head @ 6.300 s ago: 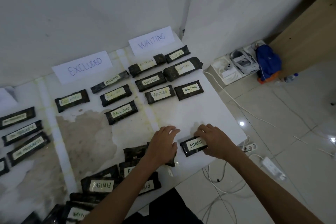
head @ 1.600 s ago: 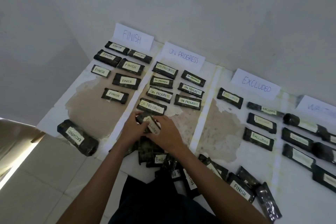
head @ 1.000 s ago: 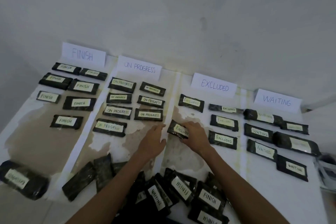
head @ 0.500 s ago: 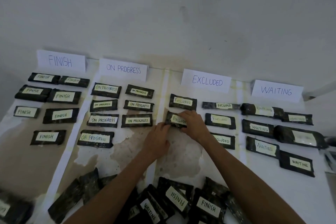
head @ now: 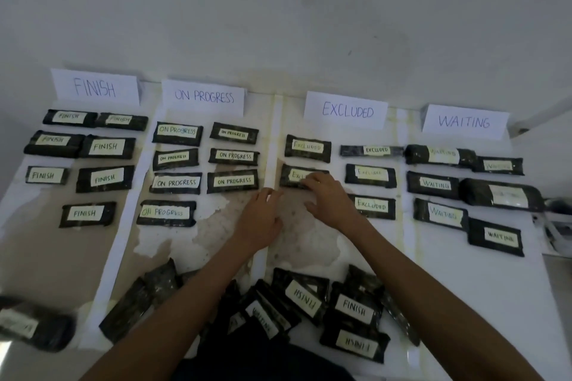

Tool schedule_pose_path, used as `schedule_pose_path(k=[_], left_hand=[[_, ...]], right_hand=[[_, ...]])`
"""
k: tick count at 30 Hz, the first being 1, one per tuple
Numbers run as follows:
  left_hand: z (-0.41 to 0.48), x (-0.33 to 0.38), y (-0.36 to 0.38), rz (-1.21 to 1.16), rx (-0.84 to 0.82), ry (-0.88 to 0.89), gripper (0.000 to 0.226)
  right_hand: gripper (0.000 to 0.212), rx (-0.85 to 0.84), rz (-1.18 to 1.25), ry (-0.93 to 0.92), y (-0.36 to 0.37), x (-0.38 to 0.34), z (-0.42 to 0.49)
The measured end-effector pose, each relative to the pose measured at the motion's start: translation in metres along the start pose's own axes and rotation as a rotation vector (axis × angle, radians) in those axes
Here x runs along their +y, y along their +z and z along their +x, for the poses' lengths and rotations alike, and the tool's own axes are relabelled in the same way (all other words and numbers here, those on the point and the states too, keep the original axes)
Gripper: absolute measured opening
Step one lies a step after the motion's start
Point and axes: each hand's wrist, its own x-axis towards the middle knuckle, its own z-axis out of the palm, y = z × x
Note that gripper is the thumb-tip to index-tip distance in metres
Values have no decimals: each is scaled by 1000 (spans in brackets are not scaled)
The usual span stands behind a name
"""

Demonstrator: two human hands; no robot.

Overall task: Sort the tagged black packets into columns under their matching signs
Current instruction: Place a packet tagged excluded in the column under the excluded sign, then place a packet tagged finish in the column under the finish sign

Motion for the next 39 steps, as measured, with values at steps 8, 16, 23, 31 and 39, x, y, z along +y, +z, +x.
schedule_pose_path(k=[8,16,23,31,39], left_hand=[[-79,6,12,-38,-68,76,47],[-113,10,31,-56,-126,58,45],[-121,19,18,-238,-84,-39,43],[-127,20,-1,-402,-37,-112,43],[-124,21,-7,-248,16,-57,60]], right_hand=[[48,-188,162,27,29,-44,-110],[71,-314,12,144,61,-59,-142],[22,-260,338,322,36,-71,-137],[19,-65,938,604,10,-76,-129],[21,-31,1124,646,14,-94,-120]])
